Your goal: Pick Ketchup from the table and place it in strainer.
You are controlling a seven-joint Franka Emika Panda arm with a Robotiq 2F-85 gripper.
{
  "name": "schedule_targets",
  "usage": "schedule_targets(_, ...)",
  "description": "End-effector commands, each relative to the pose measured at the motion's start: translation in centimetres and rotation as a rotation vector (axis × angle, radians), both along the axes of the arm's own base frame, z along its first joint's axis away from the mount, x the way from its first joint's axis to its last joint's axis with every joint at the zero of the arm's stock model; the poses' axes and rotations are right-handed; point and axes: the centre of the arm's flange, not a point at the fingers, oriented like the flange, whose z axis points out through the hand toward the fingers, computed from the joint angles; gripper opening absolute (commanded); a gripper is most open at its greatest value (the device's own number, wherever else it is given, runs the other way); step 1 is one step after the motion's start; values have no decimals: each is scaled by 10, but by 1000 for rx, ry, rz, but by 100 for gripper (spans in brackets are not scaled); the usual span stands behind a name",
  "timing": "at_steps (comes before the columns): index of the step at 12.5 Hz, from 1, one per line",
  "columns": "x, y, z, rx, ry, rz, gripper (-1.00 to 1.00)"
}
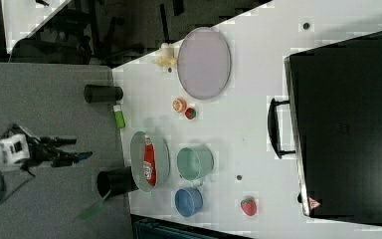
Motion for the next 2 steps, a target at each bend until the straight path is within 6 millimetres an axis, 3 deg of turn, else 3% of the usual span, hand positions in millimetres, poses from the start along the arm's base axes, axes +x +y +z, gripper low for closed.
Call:
schedule_targets(1, 38, -144, 35, -17, 48, -271, 100)
schedule_targets(2, 39, -171, 51, -18, 41, -288, 100)
